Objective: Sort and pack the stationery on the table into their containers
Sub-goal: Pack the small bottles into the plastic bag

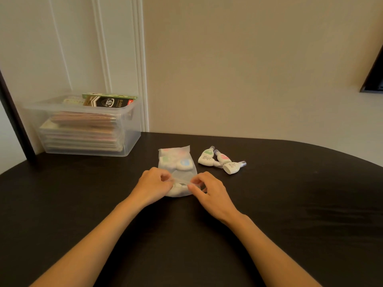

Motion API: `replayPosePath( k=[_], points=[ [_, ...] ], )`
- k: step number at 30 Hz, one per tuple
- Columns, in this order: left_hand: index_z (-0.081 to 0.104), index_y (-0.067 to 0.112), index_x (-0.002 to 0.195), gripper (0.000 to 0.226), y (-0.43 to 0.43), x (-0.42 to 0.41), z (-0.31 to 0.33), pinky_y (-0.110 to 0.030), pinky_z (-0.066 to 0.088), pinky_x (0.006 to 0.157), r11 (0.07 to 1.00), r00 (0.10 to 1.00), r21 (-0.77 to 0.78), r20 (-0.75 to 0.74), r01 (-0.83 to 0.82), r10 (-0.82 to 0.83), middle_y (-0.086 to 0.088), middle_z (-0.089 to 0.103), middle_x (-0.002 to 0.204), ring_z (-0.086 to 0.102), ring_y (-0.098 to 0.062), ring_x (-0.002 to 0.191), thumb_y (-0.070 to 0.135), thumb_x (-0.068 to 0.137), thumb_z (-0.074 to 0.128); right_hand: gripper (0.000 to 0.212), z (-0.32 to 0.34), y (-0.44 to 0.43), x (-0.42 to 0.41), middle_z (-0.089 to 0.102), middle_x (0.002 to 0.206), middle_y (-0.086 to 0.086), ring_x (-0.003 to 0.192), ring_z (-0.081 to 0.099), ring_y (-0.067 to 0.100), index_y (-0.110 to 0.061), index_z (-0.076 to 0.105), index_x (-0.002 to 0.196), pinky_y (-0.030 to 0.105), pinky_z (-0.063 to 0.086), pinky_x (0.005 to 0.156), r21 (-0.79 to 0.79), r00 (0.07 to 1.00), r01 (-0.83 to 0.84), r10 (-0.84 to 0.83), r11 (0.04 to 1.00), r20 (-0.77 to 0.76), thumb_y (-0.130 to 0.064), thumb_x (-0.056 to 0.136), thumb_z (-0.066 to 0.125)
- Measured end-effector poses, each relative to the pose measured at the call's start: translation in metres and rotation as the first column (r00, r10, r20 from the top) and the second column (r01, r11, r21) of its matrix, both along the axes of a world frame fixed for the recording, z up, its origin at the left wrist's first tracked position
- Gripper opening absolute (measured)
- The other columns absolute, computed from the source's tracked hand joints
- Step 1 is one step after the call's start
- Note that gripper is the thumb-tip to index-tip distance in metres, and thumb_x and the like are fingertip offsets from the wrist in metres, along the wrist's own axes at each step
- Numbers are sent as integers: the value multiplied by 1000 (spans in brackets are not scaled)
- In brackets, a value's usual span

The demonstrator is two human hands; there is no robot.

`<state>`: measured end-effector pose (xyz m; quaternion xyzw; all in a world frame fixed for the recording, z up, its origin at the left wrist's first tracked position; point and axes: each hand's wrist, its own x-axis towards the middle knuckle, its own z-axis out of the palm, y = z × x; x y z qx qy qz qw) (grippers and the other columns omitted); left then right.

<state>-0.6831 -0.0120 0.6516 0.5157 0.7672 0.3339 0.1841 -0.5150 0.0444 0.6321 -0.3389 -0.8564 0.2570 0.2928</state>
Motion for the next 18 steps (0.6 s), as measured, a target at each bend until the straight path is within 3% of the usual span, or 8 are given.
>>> replayPosePath(
  k=[3, 8, 12, 18],
  points=[
    [70, 10, 83, 19, 3, 4, 3, -27, 39, 66, 992, 982, 43, 150, -123, 115, -10, 66, 98, 55, -19, 83, 16, 86, 52, 16, 1, 0, 0, 55, 97, -3, 86, 52, 9, -15, 61, 95, 28, 46, 80, -2, 998, 60, -61, 998, -12, -26, 94, 49],
    [66, 20, 108, 26, -2, 15, 7, -21, 39, 74, 998, 998, -41, -37, 54, -56, 4, 56, 104, 51, -10, 96, 16, 83, 61, 3, 2, 0, 2, 52, 93, -3, 78, 51, 11, -15, 54, 85, 27, 46, 72, -19, 993, 108, -107, 994, 49, -12, 84, 54],
    [60, 24, 103, 29, -3, 15, 9, -22, 40, 77, 993, 982, -90, -165, 74, -88, 5, 47, 106, 48, -10, 97, 21, 77, 72, 10, 1, -3, 0, 48, 89, -3, 75, 46, 12, -17, 47, 81, 28, 41, 70, -60, 992, 93, -87, 994, 94, -8, 81, 51],
    [50, 16, 95, 22, -2, 22, 7, -28, 44, 77, 999, 910, -9, -413, -49, 41, -2, 39, 110, 43, -16, 96, 26, 83, 66, 14, 4, -7, 0, 46, 82, -3, 77, 50, 19, -15, 44, 74, 32, 43, 70, 67, 987, 27, -37, 997, 158, -7, 85, 49]
  ],
)
